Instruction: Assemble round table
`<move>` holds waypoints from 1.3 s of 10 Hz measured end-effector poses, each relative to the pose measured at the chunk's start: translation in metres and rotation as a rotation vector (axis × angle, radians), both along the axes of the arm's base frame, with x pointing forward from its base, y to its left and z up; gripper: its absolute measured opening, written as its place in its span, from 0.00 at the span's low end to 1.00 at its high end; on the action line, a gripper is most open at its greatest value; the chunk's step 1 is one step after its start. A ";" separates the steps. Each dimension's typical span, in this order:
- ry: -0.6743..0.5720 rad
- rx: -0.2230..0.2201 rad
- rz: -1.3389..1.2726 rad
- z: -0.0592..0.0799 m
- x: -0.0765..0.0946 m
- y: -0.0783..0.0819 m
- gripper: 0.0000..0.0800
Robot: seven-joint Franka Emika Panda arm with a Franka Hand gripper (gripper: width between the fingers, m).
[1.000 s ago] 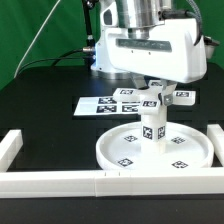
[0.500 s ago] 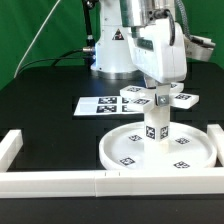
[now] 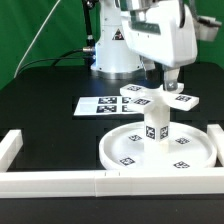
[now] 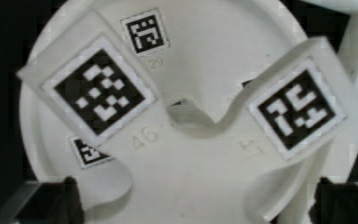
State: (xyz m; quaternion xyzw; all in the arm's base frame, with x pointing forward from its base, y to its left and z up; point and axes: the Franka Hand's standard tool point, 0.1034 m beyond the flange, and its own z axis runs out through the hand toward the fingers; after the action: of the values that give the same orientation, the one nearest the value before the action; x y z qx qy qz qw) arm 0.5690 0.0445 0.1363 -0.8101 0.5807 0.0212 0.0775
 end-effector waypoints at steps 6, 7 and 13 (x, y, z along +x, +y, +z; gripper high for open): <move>-0.061 -0.027 0.717 -0.007 0.001 -0.006 0.81; -0.072 -0.029 0.790 -0.007 0.001 -0.007 0.81; -0.033 -0.111 1.279 -0.011 0.000 -0.010 0.81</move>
Offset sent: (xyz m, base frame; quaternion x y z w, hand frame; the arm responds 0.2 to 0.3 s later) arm 0.0037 0.0129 -0.0072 -0.0544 -0.0616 -0.3880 0.9180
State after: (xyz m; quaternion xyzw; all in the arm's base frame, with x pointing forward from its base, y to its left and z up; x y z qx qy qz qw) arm 0.5694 0.0349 0.1253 -0.9995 -0.0180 0.0208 0.0164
